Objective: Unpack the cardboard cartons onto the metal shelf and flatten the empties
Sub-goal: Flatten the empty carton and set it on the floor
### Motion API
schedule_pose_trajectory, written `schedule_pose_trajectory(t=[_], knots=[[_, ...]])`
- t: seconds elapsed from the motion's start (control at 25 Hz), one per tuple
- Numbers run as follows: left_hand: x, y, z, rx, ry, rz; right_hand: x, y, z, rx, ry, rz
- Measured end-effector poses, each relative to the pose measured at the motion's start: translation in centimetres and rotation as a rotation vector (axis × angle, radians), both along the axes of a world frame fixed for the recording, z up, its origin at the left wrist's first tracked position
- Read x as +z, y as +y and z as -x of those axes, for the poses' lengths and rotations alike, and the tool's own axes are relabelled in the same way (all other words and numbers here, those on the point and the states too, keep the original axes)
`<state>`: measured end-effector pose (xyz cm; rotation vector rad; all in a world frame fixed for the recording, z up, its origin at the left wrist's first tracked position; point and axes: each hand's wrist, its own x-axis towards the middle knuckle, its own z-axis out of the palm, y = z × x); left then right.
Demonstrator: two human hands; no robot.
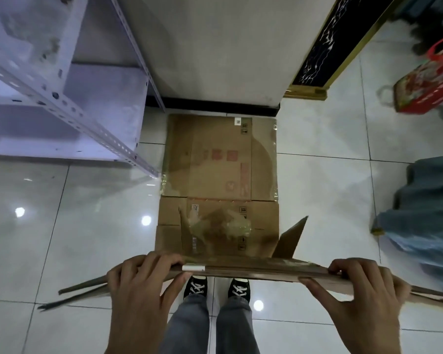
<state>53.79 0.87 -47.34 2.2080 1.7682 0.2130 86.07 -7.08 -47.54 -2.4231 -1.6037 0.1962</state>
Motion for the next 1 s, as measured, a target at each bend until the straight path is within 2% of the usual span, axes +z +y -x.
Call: schedule_pose_trajectory(t=[0.16,0.32,0.6,0.88,1.0], knots=[[-1.4,1.4,-1.9,-0.023,0.022,-0.065,-1.8,1.5,-1.4,-0.023,0.012,-0.020],[-2.2,6.8,-4.9,-0.105,0.028,-0.114,-3.3,5.4,-4.1,-0.073,-0.003,-0.026],[-6.2,17.5,-12.7,-0.270,0.007,-0.058,-4.9,11.4,-11.3,-0.157,-0.122,0.015],[-11.3,24.6,-17.5,-0.310,0.074,0.026,-7.8,15.8,-14.0,-0.140,-0.184,0.044],[-12.6,26.9,-16.7,-0.266,0.049,0.020,-8.1,19.8,-14.4,-0.033,-0.187,0.060]])
